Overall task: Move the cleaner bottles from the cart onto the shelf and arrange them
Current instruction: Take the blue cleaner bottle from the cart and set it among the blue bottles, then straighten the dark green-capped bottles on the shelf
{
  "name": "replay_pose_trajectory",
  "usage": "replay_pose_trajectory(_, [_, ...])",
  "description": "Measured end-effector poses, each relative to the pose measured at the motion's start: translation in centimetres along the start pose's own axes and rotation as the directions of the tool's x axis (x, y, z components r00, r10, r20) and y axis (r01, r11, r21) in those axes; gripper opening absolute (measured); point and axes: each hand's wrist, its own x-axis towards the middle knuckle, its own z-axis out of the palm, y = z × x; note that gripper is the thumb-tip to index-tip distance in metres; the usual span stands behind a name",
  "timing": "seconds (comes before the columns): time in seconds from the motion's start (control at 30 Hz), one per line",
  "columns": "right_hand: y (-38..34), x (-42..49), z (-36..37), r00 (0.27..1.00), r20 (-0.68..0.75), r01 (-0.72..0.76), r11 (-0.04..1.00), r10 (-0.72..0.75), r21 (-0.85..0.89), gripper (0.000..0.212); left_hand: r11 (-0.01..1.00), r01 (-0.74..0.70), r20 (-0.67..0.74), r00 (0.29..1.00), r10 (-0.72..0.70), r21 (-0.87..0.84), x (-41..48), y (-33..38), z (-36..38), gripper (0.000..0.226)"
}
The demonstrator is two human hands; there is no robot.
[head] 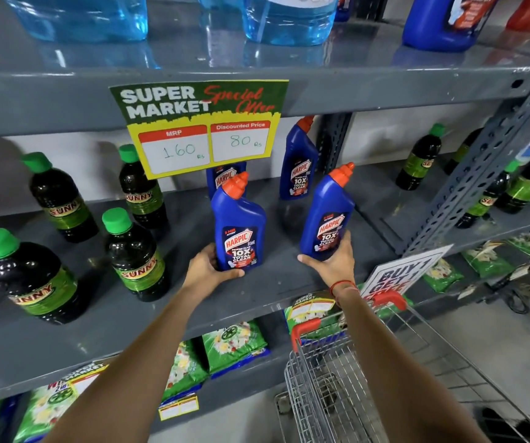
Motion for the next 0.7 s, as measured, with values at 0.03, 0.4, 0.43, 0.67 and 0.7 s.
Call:
replay_pose_trajectory(0.03, [0.0, -0.6, -0.1, 1.000, -0.014, -0.014, 1.000, 0.014, -0.008, 0.116, 1.000, -0.010, -0.008, 1.000, 0.010, -0.018, -0.4, 0.0, 0.0, 0.070])
replay_pose_trajectory(0.4, [-3.9, -14.4, 9.4, 0.917, -0.045, 0.398, 0.910, -0.396, 0.113, 0.034, 0.933, -0.127, -0.442, 0.896, -0.036, -0.335, -12.8, -4.2, -9.0, 0.012])
replay_pose_trajectory(0.43, [-4.7, -15.2, 11.1, 0.919, 0.057, 0.379, 0.914, -0.390, 0.145, 0.039, 0.947, -0.134, -0.537, 0.843, -0.046, -0.291, -13.7, -4.8, -10.2, 0.018])
replay_pose_trajectory(0.67, [-9.4, -17.3, 18.7, 0.835, 0.466, 0.278, 0.955, -0.294, 0.104, 0.093, 0.997, 0.046, -0.702, 0.712, 0.008, 0.057, -14.0, -8.3, -16.8, 0.080])
replay_pose_trajectory(0.7, [-9.8, -17.3, 19.2, 0.833, 0.464, 0.292, 0.952, -0.300, 0.092, 0.095, 0.994, 0.065, -0.658, 0.753, 0.009, 0.087, -13.6, -8.6, -17.4, 0.087])
